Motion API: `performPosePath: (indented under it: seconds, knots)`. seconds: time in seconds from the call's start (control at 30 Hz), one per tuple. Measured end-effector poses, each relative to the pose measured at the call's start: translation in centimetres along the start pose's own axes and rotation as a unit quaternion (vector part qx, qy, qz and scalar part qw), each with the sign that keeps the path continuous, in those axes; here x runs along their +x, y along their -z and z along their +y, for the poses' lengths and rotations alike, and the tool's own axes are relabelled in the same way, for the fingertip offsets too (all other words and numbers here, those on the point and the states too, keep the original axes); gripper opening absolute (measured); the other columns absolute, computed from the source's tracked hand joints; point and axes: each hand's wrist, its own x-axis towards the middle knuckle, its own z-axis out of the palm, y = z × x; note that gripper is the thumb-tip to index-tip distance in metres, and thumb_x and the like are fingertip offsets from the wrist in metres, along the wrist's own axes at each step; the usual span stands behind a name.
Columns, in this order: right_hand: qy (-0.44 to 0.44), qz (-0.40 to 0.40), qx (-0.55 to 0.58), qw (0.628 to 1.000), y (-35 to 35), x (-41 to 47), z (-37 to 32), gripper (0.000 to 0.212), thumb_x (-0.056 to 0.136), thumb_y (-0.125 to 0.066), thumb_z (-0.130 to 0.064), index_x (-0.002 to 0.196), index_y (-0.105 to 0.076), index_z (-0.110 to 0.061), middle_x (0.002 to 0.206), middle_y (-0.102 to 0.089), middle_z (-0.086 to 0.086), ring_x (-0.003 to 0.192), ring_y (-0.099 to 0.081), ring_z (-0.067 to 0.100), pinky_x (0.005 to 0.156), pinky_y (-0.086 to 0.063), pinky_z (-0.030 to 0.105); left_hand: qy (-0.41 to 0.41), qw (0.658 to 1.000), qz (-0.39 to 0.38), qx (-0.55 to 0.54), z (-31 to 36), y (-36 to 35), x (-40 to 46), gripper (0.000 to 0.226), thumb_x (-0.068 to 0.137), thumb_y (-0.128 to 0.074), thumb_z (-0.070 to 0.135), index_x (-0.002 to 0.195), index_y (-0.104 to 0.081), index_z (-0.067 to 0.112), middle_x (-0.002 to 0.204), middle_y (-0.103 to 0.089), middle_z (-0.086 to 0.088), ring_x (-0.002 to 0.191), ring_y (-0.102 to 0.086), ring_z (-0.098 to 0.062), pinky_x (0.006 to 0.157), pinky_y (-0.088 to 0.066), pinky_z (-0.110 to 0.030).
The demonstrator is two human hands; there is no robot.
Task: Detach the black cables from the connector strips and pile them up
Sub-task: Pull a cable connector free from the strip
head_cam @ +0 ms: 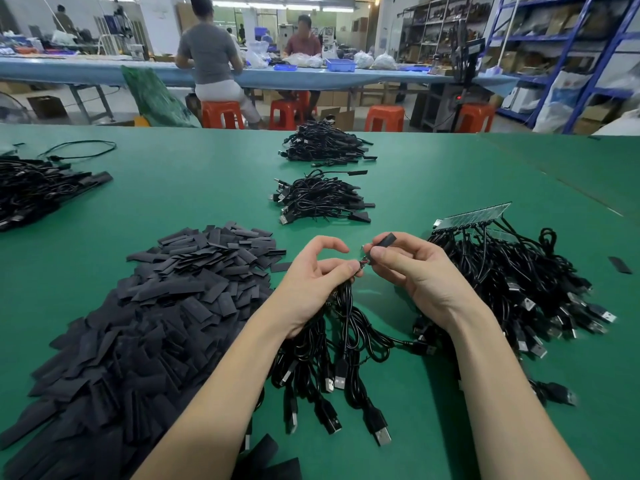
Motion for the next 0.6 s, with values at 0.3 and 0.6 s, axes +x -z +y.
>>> performPosePath:
  seconds: [0.3, 0.6]
  knots:
    - [-0.039, 0.034, 0.065, 0.997, 0.13, 0.20, 0.13, 0.014, 0.068, -0.084, -0.015, 0.081, -0.081, -0.010, 0.095, -0.076, 0.013, 0.082, -0.072, 0.016, 0.073, -0.057, 0.017, -0.036, 0.998, 0.022, 0.038, -0.19, -0.26, 0.01, 0.014, 0.091, -0.072, 0.010, 0.099, -0.063, 0.018, 0.085, -0.066, 0.003, 0.077, -0.063, -0.006, 0.076, -0.048, -0.015]
    - [-0.033, 0.091, 0.039, 0.995, -0.44, 0.48, 0.93, 0.020, 0.062, -0.087, -0.025, 0.075, -0.082, -0.010, 0.086, -0.077, 0.010, 0.069, -0.072, 0.012, 0.067, -0.056, 0.015, -0.082, 0.990, 0.055, 0.097, -0.20, -0.51, -0.07, 0.011, 0.086, -0.077, 0.003, 0.092, -0.073, 0.012, 0.086, -0.074, 0.004, 0.086, -0.068, -0.007, 0.089, -0.055, -0.023]
